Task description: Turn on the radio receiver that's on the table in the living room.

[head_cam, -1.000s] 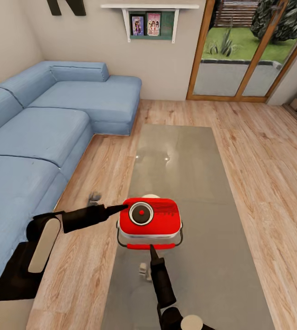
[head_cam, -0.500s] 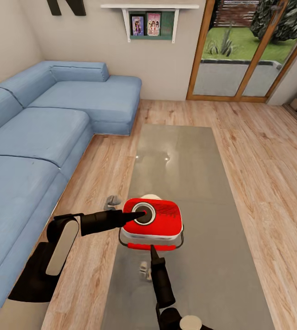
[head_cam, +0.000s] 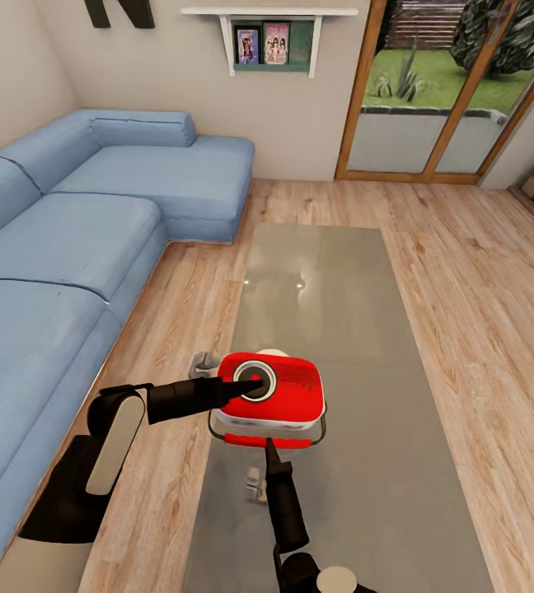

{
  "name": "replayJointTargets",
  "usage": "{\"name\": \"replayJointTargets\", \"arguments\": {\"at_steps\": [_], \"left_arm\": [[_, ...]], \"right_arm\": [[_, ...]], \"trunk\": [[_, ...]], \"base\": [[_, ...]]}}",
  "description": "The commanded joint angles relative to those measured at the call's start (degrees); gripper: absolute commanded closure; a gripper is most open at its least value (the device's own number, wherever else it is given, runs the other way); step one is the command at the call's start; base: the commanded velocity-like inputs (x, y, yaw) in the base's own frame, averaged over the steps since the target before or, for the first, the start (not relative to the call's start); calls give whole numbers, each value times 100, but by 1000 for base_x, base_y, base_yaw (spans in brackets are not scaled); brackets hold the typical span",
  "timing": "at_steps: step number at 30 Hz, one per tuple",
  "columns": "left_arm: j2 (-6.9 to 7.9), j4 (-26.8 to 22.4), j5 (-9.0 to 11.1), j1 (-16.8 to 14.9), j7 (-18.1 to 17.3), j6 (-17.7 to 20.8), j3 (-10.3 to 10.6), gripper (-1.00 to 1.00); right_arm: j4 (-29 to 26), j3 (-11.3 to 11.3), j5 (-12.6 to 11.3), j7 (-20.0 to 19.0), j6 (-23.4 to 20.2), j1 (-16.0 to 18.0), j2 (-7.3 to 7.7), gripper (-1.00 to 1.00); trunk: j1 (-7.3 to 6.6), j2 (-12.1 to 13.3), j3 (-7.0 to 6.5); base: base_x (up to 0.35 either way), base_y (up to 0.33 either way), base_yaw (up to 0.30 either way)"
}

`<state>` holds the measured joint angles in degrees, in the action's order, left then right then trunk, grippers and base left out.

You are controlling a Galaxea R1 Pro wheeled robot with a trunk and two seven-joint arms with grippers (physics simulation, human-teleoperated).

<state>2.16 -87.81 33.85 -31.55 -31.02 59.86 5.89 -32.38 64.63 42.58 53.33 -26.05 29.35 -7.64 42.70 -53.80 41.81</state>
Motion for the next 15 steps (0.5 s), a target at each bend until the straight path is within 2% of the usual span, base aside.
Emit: {"name": "replayJointTargets", "arguments": {"at_steps": [1,7,15], "left_arm": [[-8,0,-1,0,0,0,0,-100],[-103,0,-1,0,5,-1,4,-100],[-110,0,-1,0,1,0,0,-100]], "right_arm": [[-5,6,33,10,-26,1,0,100],[-5,6,31,11,-31,1,-1,100],[-5,0,31,19,-39,1,9,100]], "trunk": [[0,0,0],[0,0,0],[0,0,0]], "base": [[0,0,0],[0,0,0],[0,0,0]]}}
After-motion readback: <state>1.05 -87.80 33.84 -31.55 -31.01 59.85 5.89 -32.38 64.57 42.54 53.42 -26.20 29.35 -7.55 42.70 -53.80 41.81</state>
